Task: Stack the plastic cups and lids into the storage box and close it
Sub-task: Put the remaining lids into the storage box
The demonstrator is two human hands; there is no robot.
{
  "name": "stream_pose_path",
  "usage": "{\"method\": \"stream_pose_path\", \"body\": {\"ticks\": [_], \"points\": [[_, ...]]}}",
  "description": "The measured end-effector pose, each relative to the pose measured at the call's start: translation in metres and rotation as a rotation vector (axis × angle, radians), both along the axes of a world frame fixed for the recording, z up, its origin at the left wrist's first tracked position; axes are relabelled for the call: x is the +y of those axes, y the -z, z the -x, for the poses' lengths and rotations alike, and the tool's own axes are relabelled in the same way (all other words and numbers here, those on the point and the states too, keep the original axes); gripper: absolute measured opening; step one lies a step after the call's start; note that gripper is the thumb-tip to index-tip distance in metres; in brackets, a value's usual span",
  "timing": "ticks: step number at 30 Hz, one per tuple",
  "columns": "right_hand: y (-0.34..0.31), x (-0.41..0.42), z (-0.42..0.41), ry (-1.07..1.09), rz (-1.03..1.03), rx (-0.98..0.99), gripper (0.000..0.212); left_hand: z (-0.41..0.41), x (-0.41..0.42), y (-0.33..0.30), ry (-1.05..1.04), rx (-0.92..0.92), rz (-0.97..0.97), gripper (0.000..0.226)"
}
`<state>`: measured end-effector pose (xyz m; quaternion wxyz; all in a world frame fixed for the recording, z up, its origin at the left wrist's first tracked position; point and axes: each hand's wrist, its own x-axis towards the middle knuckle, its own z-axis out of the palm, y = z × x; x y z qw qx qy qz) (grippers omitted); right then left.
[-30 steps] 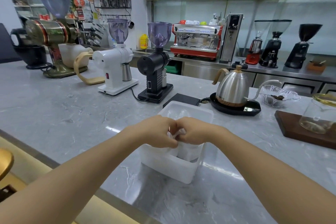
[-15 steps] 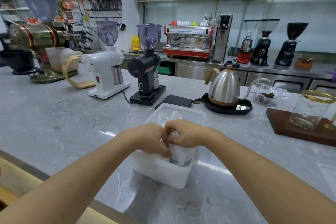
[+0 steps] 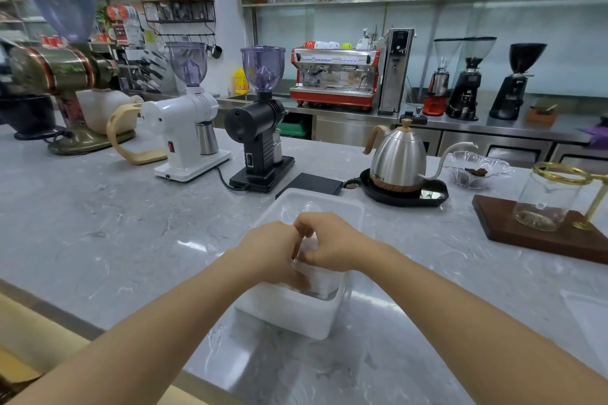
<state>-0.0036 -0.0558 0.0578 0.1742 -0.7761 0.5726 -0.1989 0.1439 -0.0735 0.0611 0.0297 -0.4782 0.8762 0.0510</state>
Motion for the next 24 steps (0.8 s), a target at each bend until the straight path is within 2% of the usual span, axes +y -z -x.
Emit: {"method": "stream_pose_path", "body": {"ticks": [2,6,17,22,24], "points": [[-0.005,0.008,0.000,0.009,0.046,-0.005,0.025,0.003,0.006,-0.007,0.005,-0.030,0.069,0.045],[-0.005,0.009,0.001,-0.002,0.075,0.019,0.020,0.003,0.006,-0.007,-0.015,-0.020,0.066,0.044],[-0.003,0.011,0.009,0.016,0.046,0.001,0.031,-0.004,0.006,0.001,-0.065,0.101,0.055,0.061],[-0.005,0.020,0.021,0.160,0.124,-0.264,0.016,0.006,0.011,-0.009,0.024,0.259,0.141,0.040],[-0.009,0.027,0.029,0.207,0.171,-0.311,0.013,0.015,0.014,-0.014,0.054,0.320,0.178,0.034]]}}
